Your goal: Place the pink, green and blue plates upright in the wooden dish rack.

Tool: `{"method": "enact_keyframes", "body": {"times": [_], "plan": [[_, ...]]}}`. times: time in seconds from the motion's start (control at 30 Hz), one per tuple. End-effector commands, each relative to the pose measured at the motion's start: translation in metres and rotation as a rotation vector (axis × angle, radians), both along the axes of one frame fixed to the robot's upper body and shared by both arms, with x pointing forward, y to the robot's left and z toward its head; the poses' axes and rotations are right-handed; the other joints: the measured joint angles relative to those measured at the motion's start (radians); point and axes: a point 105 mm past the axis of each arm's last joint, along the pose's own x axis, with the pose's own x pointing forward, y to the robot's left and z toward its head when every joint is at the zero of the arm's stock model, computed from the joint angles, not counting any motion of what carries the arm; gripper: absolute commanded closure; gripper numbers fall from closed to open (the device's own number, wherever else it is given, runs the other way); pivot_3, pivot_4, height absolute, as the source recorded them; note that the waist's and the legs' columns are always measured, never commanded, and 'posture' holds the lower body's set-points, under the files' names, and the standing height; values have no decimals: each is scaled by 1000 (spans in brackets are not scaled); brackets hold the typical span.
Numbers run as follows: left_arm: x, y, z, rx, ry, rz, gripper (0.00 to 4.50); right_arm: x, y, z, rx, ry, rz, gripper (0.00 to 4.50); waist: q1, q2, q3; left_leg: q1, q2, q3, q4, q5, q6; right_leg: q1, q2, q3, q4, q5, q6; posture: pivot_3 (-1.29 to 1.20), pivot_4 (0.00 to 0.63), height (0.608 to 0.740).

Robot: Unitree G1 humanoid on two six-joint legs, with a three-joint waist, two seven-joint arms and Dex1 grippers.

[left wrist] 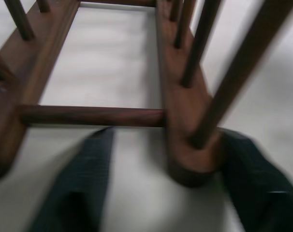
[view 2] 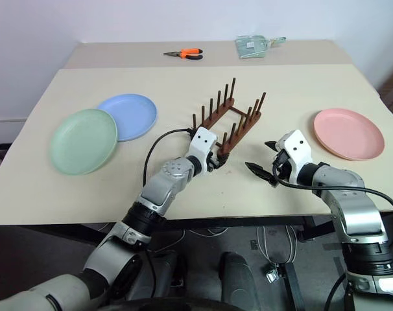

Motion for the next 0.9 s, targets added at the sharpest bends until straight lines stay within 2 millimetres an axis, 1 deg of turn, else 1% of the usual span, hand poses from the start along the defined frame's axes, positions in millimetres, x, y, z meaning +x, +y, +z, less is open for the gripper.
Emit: {"method": "enact_keyframes", "body": {"times": [0.03, 0.07, 0.13, 0.17, 0.2, 0.27, 0.3, 0.37, 0.43, 0.5, 0.6, 0.67, 0.73, 0.77, 0.8, 0.83, 0.87, 0.9], "plan": [[-1, -2, -3, -4, 4, -14, 3290, -2, -6, 12, -20, -52, -3, 0, 2, 0, 0, 0, 0, 0, 0, 0, 0, 0, 0, 0, 0, 0, 0, 0, 150, 740], [0, -1, -2, 0, -5, -17, 3717, -3, -7, 11, -25, -48, -3, 0, 4, 0, 0, 0, 0, 0, 0, 0, 0, 0, 0, 0, 0, 0, 0, 0, 150, 740], [-1, -2, 2, 0, -29, -56, 3717, -8, -11, 7, -49, -28, 4, 0, 7, 0, 0, 0, 0, 0, 0, 0, 0, 0, 0, 0, 0, 0, 0, 0, 150, 740], [-4, -3, 6, -22, -36, -105, 3717, -11, -13, 4, -58, -12, 12, 0, 9, 0, 0, 0, 0, 0, 0, 0, 0, 0, 0, 0, 0, 0, 0, 0, 150, 740], [-8, -5, 12, -48, -47, -168, 3717, -15, -14, 2, -63, 9, 25, 0, 11, 0, 0, 0, 0, 0, 0, 0, 0, 0, 0, 0, 0, 0, 0, 0, 150, 740], [-20, -4, 24, -72, -104, -349, 3717, -25, -14, 0, -67, 45, 63, 0, 15, 0, 0, 0, 0, 0, 0, 0, 0, 0, 0, 0, 0, 0, 0, 0, 150, 740], [-26, 0, 25, -35, -128, -449, 3717, -28, -14, 0, -67, 54, 74, 0, 16, 0, 0, 0, 1, 0, 0, 0, 0, 0, 1, 0, 0, 0, 0, 0, 150, 740], [-30, 8, 23, 22, -143, -556, 3717, -31, -14, 1, -66, 59, 78, 0, 17, 0, 0, 0, 1, 0, 0, 0, 0, 0, 1, 0, 0, 0, -1, 0, 150, 740], [-29, 16, 17, 99, -153, -644, 3717, -31, -16, 2, -73, 52, 61, 0, 18, 0, 0, 0, 1, 0, 0, 0, 0, -1, 0, 0, 0, -1, -1, 0, 150, 740], [-23, 21, 14, 151, -162, -681, 3717, -31, -17, 3, -75, 42, 49, 0, 22, 0, 0, 0, 1, 0, 0, 0, 0, 0, 0, 0, 0, -2, -4, 0, 150, 740], [-13, 23, 13, 157, -154, -692, 3717, -32, -16, 4, -72, 35, 37, 0, 21, 0, 0, -1, 1, 0, 1, 0, 0, -1, 0, 0, -1, -2, -3, 0, 150, 740], [-11, 22, 13, 148, -150, -699, 3717, -34, -18, 4, -74, 41, 28, 0, 20, 0, 0, -2, 1, 0, 1, -1, 1, -1, 0, 0, -1, 0, -1, 0, 150, 740], [-9, 22, 11, 151, -148, -693, 2680, -35, -22, 4, -81, 43, 16, 0, 20, 0, 0, -2, 1, 0, 1, -1, 1, -1, 0, 0, -1, 0, 0, 0, 150, 740], [-7, 23, 8, 168, -144, -675, 2417, -36, -25, 4, -85, 45, 5, 0, 20, 0, 0, -3, 1, 0, 1, -1, 1, -1, 0, 0, -1, 0, 0, 0, 150, 740], [-5, 25, 6, 180, -141, -663, 1838, -36, -27, 4, -89, 45, -2, 0, 20, 0, 0, -3, 1, 0, 1, -1, 1, -1, 0, -1, -1, 0, 0, 0, 150, 740], [-4, 31, 2, 203, -121, -639, 1389, -38, -31, 3, -96, 57, -9, 0, 19, 0, 0, -3, 1, 0, 2, -1, 1, -1, 0, -1, -1, 0, 0, 0, 150, 740], [-3, 40, -1, 224, -102, -621, 931, -38, -34, 1, -106, 74, -18, 264, 19, 0, 0, -3, 1, 0, 2, -1, 1, -1, 0, 0, -1, 0, 0, 0, 150, 740], [-4, 50, -3, 231, -79, -604, 922, -39, -37, -3, -124, 89, -30, 552, 16, 0, 0, -3, 1, 0, 2, -1, 1, -1, 0, 0, -1, 0, 0, 0, 150, 740]]}}
